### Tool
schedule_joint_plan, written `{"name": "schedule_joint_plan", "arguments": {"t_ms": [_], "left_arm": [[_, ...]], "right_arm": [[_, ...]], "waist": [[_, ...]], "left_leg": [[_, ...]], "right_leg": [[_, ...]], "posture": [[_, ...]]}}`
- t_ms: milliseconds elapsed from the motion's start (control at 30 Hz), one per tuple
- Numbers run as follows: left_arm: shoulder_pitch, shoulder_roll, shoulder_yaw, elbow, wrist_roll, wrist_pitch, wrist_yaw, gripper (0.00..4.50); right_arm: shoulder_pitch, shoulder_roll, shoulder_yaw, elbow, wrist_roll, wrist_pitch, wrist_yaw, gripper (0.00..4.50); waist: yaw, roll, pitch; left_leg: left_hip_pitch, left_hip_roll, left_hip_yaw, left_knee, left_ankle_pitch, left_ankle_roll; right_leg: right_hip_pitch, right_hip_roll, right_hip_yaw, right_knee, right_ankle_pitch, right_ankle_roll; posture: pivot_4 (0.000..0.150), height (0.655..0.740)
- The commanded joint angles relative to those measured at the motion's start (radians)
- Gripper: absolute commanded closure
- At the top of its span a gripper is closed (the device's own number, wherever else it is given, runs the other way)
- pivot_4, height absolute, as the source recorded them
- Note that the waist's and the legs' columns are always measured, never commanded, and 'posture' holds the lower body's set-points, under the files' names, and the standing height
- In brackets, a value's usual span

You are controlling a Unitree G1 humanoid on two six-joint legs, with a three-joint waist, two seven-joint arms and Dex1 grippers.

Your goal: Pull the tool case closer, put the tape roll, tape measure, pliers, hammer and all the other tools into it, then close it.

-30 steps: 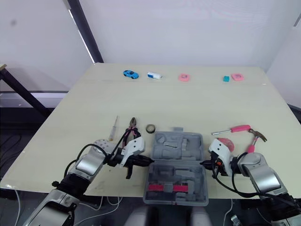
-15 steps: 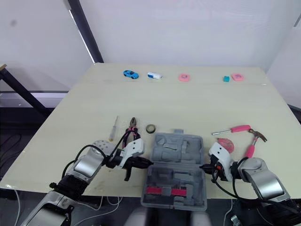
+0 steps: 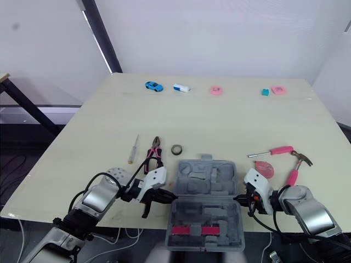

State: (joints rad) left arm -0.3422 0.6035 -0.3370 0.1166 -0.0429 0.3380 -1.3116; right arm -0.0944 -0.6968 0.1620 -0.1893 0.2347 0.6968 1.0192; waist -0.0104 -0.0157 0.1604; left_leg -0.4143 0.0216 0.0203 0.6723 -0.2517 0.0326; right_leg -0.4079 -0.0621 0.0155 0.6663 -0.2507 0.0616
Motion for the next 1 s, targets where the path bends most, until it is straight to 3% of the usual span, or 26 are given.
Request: {"name": "schedule_joint_plan", "arguments": {"t_ms": [33,700,1000], "left_arm": [[0.001,-0.008,-0.026,0.012,-0.001,-0.001,0.005,4.39],[-0.050,-0.001,-0.012,0.111,0.003,-0.059,0.021,4.39],[-0.001,0.040,0.041,0.064,-0.040,-0.045,0.034,4.39]], "right_arm": [[0.015,-0.007,0.029,-0.025,0.016,0.010,0.008,4.50],[0.010,-0.011,0.014,0.042,0.008,-0.063,-0.023,4.50],[0.057,-0.034,-0.072,0.073,0.012,-0.177,-0.046,4.50]], "waist": [[0.000,0.000,0.000],[0.000,-0.001,-0.001],[0.000,-0.001,-0.001]], "left_leg": [[0.000,0.000,0.000,0.000,0.000,0.000],[0.001,0.000,0.000,0.003,0.000,0.000],[0.001,0.000,-0.001,0.003,0.000,0.000]], "right_leg": [[0.000,0.000,0.000,0.000,0.000,0.000],[0.002,0.000,0.000,0.000,0.000,0.000],[0.002,0.000,0.000,0.000,0.000,0.000]], "posture": [[0.150,0.7400],[0.150,0.7400],[0.150,0.7400]]}}
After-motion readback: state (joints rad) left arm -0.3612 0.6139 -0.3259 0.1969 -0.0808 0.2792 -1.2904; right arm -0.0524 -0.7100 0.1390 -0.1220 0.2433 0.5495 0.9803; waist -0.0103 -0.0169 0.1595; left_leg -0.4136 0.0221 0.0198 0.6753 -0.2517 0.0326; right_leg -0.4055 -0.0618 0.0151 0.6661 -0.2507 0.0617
